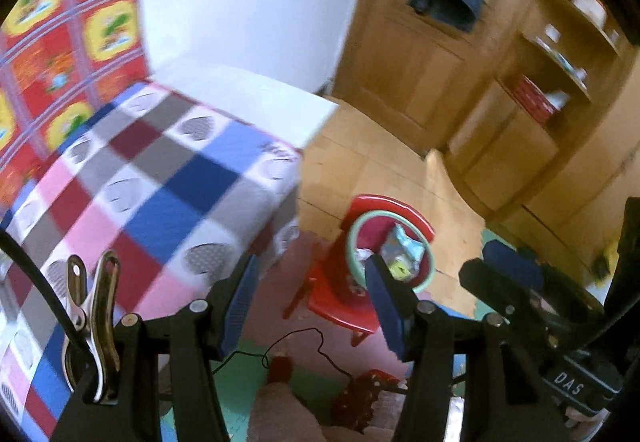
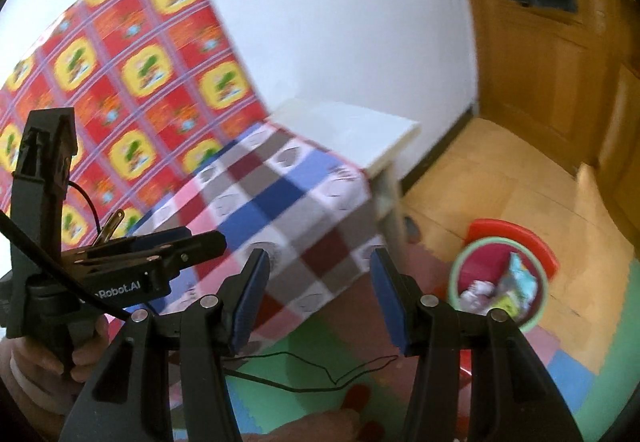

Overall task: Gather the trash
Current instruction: 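Turn both open grippers away from the bucket back toward the white tray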

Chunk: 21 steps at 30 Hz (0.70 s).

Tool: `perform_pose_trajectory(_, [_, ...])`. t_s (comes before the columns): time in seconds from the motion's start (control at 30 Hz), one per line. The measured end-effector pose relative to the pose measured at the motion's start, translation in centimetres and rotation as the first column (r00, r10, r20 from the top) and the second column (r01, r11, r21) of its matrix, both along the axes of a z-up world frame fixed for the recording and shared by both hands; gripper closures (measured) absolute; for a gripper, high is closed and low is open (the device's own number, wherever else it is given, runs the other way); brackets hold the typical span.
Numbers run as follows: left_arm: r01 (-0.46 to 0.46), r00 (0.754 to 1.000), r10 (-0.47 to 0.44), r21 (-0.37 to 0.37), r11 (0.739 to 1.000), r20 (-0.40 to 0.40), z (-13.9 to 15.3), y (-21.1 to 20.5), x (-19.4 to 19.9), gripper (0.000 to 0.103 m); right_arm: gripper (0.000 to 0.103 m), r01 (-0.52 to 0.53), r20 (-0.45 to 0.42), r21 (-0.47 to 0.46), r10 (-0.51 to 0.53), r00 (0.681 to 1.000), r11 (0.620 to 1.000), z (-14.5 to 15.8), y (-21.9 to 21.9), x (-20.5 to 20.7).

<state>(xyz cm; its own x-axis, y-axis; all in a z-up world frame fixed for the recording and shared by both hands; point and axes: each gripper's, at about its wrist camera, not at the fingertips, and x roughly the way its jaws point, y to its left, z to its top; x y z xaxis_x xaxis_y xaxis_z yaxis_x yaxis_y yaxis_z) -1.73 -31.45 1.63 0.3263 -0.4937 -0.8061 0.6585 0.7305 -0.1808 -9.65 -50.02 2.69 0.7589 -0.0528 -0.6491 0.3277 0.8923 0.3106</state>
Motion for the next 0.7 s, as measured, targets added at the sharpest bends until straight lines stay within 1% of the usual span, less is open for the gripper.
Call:
perform_pose_trajectory(0.13, [-0.110,0.994,0.110,0.004,0.994,0.004,0.3,4.3,1.5,0.044,0.049,-0.102,-0.001,0.006,0.102,0.995,0.995,0.1,2.7,3.0])
perform_pose_trajectory(0.2, [-0.168,0.986,0.168,0.010,0.986,0.005,0.3,6.6,2.2,0.044,0.049,-0.149,-0.004,0.005,0.149,0.989,0.989,0.1,4.1,4.5])
perform_pose_trajectory(0.33, [-0.273,0.962,0.273,0.017,0.962,-0.002,0.2,11.5,3.6,0.044,0.049,-0.265,-0.010,-0.003,0.265,0.964,0.964,0.3,7.9,7.8])
perform_pose_trajectory(0.47, [-0.368,0.930,0.368,0.022,0.929,0.000,0.2,16.4,4.6,0.044,0.049,-0.356,-0.020,-0.012,0.356,0.934,0.934,0.4,11.7,10.7])
perform_pose_trajectory(0.57, [-0.432,0.902,0.432,0.028,0.901,-0.002,0.2,20.3,5.3,0.044,0.049,-0.413,-0.034,0.003,0.413,0.910,0.911,0.1,14.7,13.2])
perform_pose_trajectory(0.7, [-0.513,0.858,0.514,0.034,0.858,-0.009,0.1,25.9,6.4,0.044,0.049,-0.478,-0.063,0.014,0.478,0.876,0.878,-0.4,18.7,16.3])
